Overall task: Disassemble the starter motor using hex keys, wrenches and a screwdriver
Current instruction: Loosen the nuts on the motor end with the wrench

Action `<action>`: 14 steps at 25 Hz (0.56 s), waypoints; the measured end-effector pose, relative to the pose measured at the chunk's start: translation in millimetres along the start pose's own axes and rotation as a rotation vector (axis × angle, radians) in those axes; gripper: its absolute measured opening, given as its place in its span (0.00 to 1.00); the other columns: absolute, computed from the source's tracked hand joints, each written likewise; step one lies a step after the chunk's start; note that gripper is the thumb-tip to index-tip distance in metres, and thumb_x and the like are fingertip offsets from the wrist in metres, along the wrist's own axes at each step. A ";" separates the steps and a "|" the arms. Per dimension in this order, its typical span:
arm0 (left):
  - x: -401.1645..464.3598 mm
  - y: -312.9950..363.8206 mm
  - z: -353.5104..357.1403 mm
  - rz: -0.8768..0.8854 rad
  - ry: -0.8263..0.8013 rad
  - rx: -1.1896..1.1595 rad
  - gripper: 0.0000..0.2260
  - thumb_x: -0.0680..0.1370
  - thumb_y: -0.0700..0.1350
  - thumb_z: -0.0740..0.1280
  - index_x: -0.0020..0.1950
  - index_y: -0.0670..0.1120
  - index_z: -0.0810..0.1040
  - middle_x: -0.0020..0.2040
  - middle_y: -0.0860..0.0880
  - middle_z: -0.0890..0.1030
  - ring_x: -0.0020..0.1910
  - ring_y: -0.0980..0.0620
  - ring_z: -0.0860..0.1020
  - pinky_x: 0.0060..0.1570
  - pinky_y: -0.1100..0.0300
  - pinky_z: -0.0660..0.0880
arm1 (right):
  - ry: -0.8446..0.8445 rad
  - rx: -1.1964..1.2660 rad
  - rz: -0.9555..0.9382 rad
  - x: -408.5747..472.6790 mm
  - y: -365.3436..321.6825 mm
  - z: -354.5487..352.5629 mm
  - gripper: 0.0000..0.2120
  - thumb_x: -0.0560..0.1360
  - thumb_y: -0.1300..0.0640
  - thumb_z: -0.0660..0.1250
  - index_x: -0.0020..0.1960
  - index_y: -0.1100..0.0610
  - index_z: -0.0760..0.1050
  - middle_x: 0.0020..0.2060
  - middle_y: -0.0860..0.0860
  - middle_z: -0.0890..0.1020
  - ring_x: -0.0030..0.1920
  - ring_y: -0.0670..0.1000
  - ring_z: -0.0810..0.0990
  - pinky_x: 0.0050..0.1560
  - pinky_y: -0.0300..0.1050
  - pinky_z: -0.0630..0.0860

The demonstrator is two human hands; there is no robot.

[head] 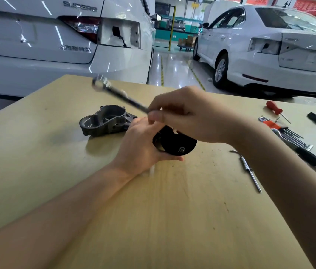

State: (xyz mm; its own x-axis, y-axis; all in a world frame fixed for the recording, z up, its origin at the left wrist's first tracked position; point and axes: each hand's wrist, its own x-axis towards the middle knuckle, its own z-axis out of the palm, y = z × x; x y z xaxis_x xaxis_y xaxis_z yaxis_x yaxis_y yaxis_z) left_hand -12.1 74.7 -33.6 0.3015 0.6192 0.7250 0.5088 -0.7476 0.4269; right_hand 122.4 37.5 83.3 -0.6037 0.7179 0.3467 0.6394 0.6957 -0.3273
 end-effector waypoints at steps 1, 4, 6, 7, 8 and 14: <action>0.6 -0.8 0.3 0.027 0.005 0.014 0.36 0.56 0.61 0.78 0.59 0.43 0.79 0.52 0.49 0.82 0.51 0.51 0.78 0.57 0.50 0.73 | 0.164 0.163 0.023 -6.3 4.5 1.1 0.08 0.79 0.59 0.61 0.43 0.56 0.77 0.29 0.50 0.76 0.29 0.44 0.68 0.31 0.36 0.64; 1.6 -2.5 0.2 0.062 0.005 0.025 0.40 0.57 0.60 0.79 0.64 0.44 0.76 0.61 0.51 0.80 0.58 0.51 0.79 0.62 0.48 0.70 | 0.666 0.561 0.183 -34.1 18.8 11.8 0.11 0.81 0.60 0.57 0.41 0.55 0.72 0.25 0.43 0.72 0.25 0.42 0.67 0.27 0.32 0.62; 1.5 -2.1 0.9 0.080 0.002 0.023 0.40 0.58 0.59 0.79 0.65 0.43 0.76 0.62 0.50 0.80 0.59 0.50 0.79 0.62 0.46 0.70 | 0.786 0.807 0.343 -53.0 24.6 26.2 0.12 0.82 0.59 0.57 0.42 0.54 0.73 0.24 0.46 0.71 0.24 0.46 0.66 0.24 0.35 0.61; 1.4 -1.9 0.8 0.087 0.006 0.024 0.39 0.58 0.60 0.78 0.65 0.43 0.76 0.62 0.50 0.80 0.59 0.50 0.78 0.62 0.46 0.70 | 0.801 0.916 0.416 -58.8 26.4 33.0 0.12 0.82 0.57 0.57 0.42 0.54 0.73 0.25 0.47 0.72 0.24 0.47 0.67 0.24 0.36 0.61; 1.6 -1.7 0.4 0.089 0.010 0.024 0.39 0.58 0.60 0.78 0.64 0.43 0.76 0.62 0.50 0.80 0.59 0.50 0.79 0.62 0.47 0.70 | 0.804 0.996 0.463 -62.1 27.4 38.9 0.11 0.82 0.57 0.57 0.43 0.54 0.73 0.25 0.48 0.73 0.24 0.48 0.68 0.24 0.37 0.62; 1.4 -1.4 1.0 0.100 0.011 0.032 0.38 0.59 0.60 0.77 0.64 0.42 0.76 0.62 0.49 0.80 0.59 0.49 0.79 0.60 0.45 0.72 | 0.761 0.986 0.351 -60.7 25.5 52.8 0.09 0.82 0.58 0.55 0.46 0.57 0.72 0.27 0.49 0.76 0.24 0.49 0.74 0.23 0.37 0.66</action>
State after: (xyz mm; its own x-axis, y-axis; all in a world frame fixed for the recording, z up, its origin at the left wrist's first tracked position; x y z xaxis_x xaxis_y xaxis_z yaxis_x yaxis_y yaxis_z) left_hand -11.6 76.9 -33.7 0.3433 0.5391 0.7691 0.5021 -0.7974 0.3348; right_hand 150.2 13.0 7.5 0.1531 0.8973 0.4140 -0.1076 0.4316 -0.8956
